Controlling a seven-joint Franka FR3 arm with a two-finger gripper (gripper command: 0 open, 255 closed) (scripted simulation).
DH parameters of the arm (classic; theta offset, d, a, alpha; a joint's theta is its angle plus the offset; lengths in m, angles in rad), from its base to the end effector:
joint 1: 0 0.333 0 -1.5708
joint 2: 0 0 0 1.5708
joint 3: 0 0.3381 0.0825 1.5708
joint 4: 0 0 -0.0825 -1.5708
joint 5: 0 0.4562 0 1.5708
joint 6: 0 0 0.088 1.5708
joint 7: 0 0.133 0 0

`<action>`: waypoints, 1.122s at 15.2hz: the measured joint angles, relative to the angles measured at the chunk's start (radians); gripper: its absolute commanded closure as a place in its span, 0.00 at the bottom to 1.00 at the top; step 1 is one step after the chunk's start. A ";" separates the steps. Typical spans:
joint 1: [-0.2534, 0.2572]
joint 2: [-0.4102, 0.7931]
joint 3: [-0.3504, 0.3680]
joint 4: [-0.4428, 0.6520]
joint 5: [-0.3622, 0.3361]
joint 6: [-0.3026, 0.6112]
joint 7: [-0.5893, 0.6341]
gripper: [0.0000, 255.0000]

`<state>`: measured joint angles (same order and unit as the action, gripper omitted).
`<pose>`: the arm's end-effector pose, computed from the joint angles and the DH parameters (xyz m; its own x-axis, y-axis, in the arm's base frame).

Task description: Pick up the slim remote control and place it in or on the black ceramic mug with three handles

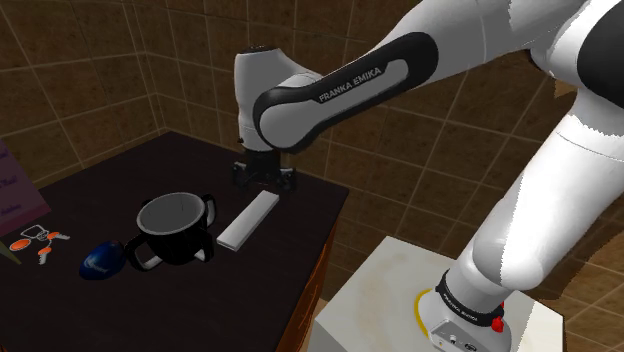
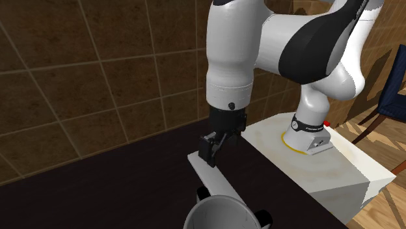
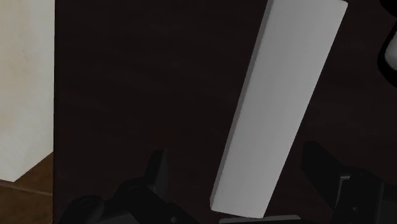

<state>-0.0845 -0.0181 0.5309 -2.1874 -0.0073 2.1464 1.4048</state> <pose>0.5276 0.2521 0.3472 0.5781 -0.8159 0.0108 -0.8158 -0.5776 0.0276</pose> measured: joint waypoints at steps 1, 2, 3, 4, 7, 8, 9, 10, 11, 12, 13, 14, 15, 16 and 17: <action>0.001 0.049 0.003 0.034 -0.028 0.011 0.048 0.00; 0.005 0.089 0.004 0.060 -0.050 0.019 0.092 0.00; 0.009 0.114 0.003 0.077 -0.065 0.025 0.120 0.00; 0.012 0.130 0.003 0.081 -0.075 0.036 0.138 0.00; 0.016 0.162 -0.002 0.074 -0.096 0.070 0.159 0.00; 0.017 0.171 -0.003 0.070 -0.103 0.083 0.164 0.00; 0.017 0.179 -0.005 0.066 -0.108 0.093 0.167 0.00; 0.020 0.192 -0.007 0.064 -0.118 0.107 0.174 0.00; 0.021 0.197 -0.008 0.057 -0.121 0.117 0.177 0.00; 0.022 0.200 -0.008 0.056 -0.124 0.120 0.179 0.00; 0.022 0.202 -0.009 0.056 -0.126 0.123 0.180 0.00; 0.022 0.203 -0.009 0.056 -0.126 0.124 0.181 0.00; 0.023 0.204 -0.009 0.056 -0.127 0.124 0.181 0.00; 0.023 0.204 -0.009 0.056 -0.127 0.124 0.181 0.00; 0.023 0.204 -0.009 0.056 -0.127 0.124 0.181 0.00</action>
<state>-0.0619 0.1861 0.5218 -2.1311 -0.1343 2.2708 1.5860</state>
